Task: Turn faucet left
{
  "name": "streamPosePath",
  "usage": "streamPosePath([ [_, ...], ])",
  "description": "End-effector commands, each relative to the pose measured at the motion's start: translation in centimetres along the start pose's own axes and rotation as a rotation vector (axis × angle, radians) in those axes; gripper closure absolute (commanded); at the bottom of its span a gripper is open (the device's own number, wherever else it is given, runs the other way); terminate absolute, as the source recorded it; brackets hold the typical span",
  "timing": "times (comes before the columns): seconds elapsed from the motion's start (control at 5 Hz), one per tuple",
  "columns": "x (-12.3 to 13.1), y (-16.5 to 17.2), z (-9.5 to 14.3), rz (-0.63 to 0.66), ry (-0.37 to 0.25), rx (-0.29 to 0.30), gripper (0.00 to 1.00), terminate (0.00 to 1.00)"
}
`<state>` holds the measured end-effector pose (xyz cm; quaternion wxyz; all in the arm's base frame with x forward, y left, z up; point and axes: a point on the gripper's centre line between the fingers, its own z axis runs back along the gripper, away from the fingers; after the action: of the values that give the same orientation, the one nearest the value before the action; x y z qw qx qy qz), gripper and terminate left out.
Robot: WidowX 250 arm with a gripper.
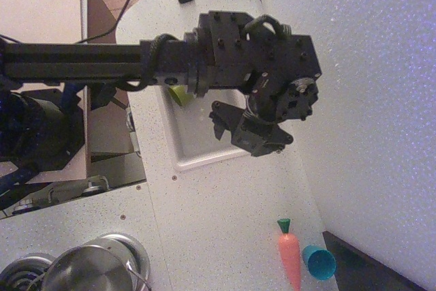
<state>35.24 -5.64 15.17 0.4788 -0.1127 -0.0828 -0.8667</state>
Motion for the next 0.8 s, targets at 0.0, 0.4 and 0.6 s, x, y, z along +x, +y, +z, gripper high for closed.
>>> streamPosePath([
  [0.0,0.0,0.0,0.0,0.0,0.0,0.0,0.0,0.0],
  [0.4,-7.4,-6.4,2.1,0.174,0.03,0.046,0.0,0.0],
  [0.6,-10.6,-8.9,3.4,0.239,0.023,0.078,0.0,0.0],
])
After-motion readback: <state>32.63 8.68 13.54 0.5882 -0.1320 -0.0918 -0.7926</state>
